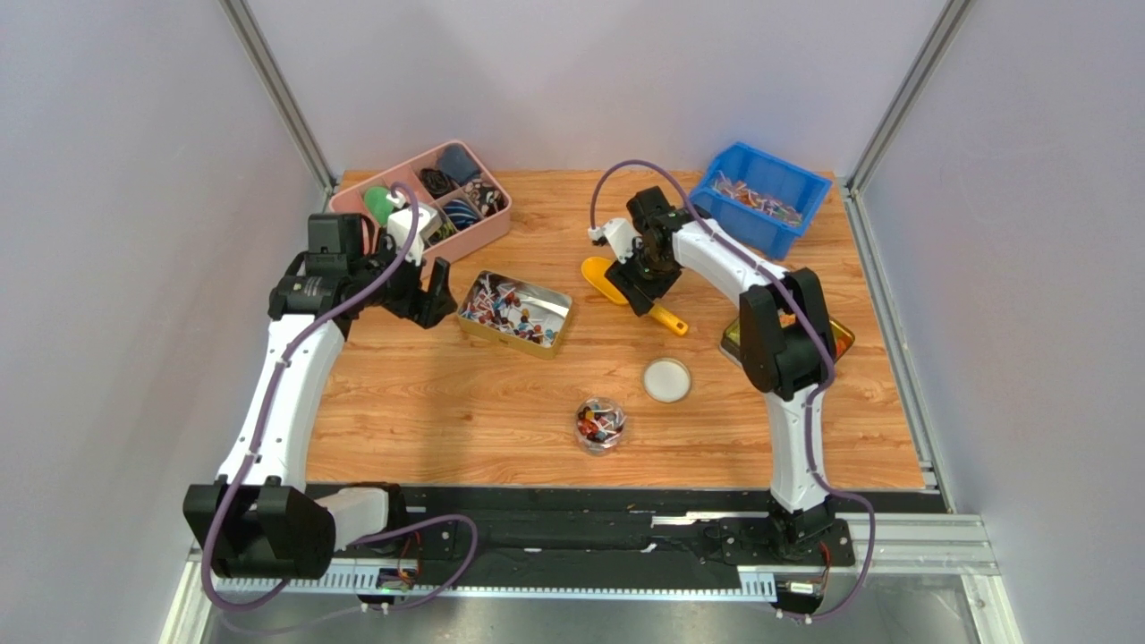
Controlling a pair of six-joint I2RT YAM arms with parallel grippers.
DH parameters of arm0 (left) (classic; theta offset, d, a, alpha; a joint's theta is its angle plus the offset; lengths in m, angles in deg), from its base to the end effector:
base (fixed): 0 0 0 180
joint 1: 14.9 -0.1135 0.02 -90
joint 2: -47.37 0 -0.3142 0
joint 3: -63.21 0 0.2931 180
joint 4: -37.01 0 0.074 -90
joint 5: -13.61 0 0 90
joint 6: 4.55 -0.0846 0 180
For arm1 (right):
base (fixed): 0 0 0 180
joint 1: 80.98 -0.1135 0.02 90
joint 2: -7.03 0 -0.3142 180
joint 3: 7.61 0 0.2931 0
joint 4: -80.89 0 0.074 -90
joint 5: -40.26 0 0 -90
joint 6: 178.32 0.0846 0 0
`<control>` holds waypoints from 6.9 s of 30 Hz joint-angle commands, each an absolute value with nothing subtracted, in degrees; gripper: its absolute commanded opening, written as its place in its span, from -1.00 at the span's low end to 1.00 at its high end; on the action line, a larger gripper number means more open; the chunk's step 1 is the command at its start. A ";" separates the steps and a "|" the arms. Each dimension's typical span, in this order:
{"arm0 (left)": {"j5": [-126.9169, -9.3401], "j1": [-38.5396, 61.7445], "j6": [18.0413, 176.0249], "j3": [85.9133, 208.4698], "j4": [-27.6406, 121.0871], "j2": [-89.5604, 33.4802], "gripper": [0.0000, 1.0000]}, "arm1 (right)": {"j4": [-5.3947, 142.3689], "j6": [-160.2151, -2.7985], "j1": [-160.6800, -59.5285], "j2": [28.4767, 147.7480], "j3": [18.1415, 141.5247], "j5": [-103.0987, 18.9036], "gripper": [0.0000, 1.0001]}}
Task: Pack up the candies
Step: Place the spatula at the center of the board, then pick up the bottle lid at the center of the board.
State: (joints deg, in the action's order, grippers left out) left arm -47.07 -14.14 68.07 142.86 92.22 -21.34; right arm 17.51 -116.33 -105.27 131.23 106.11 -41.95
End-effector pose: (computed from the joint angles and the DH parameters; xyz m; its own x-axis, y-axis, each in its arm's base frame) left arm 0.2989 -0.0454 0.3587 -0.5579 0.2679 -0.7855 0.5541 0.8248 -0.1123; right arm 0.4772 0.2279 0.1685 -0.5655 -0.7657 -0.3066 -0.8013 0.5980 -0.0156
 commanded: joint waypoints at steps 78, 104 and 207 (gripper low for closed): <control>-42.90 -14.02 63.13 135.93 93.74 -12.05 0.77 | 7.38 -121.02 -135.73 106.00 82.86 -36.73 -1.00; -43.08 -13.93 63.04 135.75 93.56 -12.49 0.77 | 14.15 -121.37 -136.26 110.65 81.28 -46.49 -1.00; -8.62 2.85 15.49 125.82 78.18 -9.67 0.97 | -26.45 -132.97 -124.83 113.38 116.43 2.03 -1.00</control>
